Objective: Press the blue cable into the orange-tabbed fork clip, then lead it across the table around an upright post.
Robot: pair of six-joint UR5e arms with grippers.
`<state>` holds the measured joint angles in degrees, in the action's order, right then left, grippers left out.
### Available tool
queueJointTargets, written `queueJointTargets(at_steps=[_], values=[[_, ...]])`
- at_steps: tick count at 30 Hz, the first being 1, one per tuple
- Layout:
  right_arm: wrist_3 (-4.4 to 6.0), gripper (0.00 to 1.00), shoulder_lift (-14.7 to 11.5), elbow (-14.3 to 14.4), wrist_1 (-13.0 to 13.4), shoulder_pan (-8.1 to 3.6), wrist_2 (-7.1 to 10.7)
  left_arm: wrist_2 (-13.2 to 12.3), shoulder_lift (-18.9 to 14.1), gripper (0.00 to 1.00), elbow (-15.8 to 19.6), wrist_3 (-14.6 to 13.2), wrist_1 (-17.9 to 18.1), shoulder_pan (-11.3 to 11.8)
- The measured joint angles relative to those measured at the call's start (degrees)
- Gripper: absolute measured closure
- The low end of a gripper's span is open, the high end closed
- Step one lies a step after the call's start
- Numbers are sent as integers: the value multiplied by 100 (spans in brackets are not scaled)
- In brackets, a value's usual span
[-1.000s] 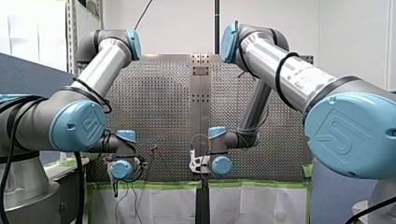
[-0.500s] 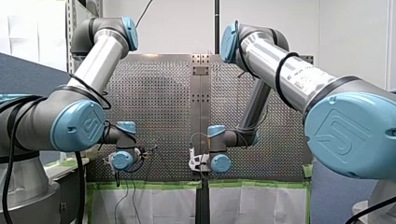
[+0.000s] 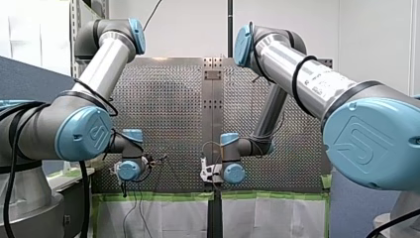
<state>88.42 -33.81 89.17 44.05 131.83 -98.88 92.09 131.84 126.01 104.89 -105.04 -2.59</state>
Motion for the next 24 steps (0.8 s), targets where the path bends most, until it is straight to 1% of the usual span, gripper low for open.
queueJointTargets(at_steps=[7, 11, 16, 20, 24], values=[[10, 100, 6, -1, 45, -10, -1, -14, 24, 100, 0, 53, 4, -6], [25, 100, 8, -1, 57, -15, 10, -46, 176, 100, -15, 70, 80, -1], [16, 100, 13, -13, 56, -36, 46, -169, 422, 100, -143, 175, 177, 4], [23, 100, 15, -15, 52, -48, 53, -213, 506, 100, -284, 210, 71, 18], [33, 100, 16, -26, 54, -50, 53, -221, 520, 100, -366, 258, -51, 45]])
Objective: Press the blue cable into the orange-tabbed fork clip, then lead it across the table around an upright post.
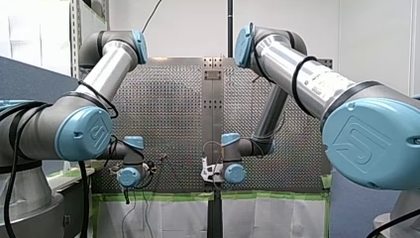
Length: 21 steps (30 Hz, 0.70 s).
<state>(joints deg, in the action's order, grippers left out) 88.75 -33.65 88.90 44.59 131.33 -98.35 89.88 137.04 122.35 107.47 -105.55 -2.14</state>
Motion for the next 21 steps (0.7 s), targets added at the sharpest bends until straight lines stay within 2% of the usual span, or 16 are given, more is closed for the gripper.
queueJointTargets(at_steps=[21], values=[[-36, 100, 1, -127, -45, -52, 37, -179, 1, 100, -168, 69, -208, 190]])
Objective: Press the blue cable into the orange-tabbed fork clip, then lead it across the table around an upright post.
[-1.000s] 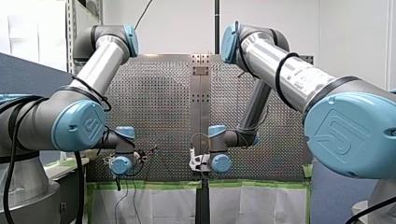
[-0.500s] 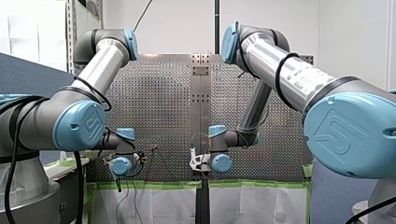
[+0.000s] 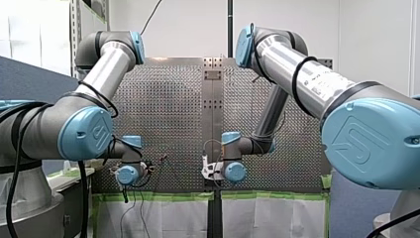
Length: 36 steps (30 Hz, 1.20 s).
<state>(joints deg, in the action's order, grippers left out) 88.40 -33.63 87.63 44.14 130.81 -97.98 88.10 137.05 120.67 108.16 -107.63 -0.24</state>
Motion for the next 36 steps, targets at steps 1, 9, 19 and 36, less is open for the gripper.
queueJointTargets(at_steps=[1, 9, 19, 36], values=[[1, 100, 0, -12, -6, -3, 2, -17, 0, 100, -20, -2, -22, 2], [2, 100, 0, -106, -23, -71, 6, -68, 0, 100, -297, 62, -255, 27], [-4, 100, 0, -208, -36, -248, 27, -86, 1, 100, -562, 217, -360, 130], [-31, 100, 1, -425, -143, -531, 214, -248, 4, 100, -903, 228, -638, 213]])
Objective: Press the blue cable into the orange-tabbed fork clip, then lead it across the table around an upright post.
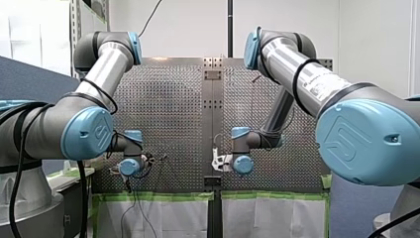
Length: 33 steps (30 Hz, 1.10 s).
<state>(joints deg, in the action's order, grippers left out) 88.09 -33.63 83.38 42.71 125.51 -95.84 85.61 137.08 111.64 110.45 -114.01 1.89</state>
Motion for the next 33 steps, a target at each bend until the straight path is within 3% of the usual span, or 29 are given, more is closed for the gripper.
queueJointTargets(at_steps=[12, 19, 20, 21, 23, 24, 25, 26, 27, 28, 33], values=[[37, 100, 1, -194, -23, -184, 276, 114, 0, 100, -113, -143, -30, 36], [43, 100, 7, -298, -95, -275, 309, 117, 2, 100, -148, -176, -41, 68], [43, 100, 7, -301, -100, -281, 310, 115, 2, 89, -150, -201, -40, 70], [41, 100, 7, -304, -105, -287, 310, 114, 1, 89, -151, -225, -41, 71], [37, 100, 8, -306, -112, -291, 311, 110, 3, 55, -151, -293, -42, 75], [35, 100, 8, -306, -114, -292, 311, 108, 2, 55, -151, -331, -45, 77], [31, 100, 8, -306, -117, -292, 311, 106, 1, 27, -151, -373, -51, 78], [30, 100, 8, -307, -118, -293, 311, 105, 2, 12, -150, -430, -68, 82], [29, 100, 8, -307, -119, -292, 311, 107, 3, 12, -150, -473, -90, 84], [28, 100, 8, -307, -120, -291, 311, 115, 3, 0, -150, -515, -116, 86], [26, 100, 8, -308, -122, -287, 311, 263, 1, 0, -150, -701, -336, 98]])
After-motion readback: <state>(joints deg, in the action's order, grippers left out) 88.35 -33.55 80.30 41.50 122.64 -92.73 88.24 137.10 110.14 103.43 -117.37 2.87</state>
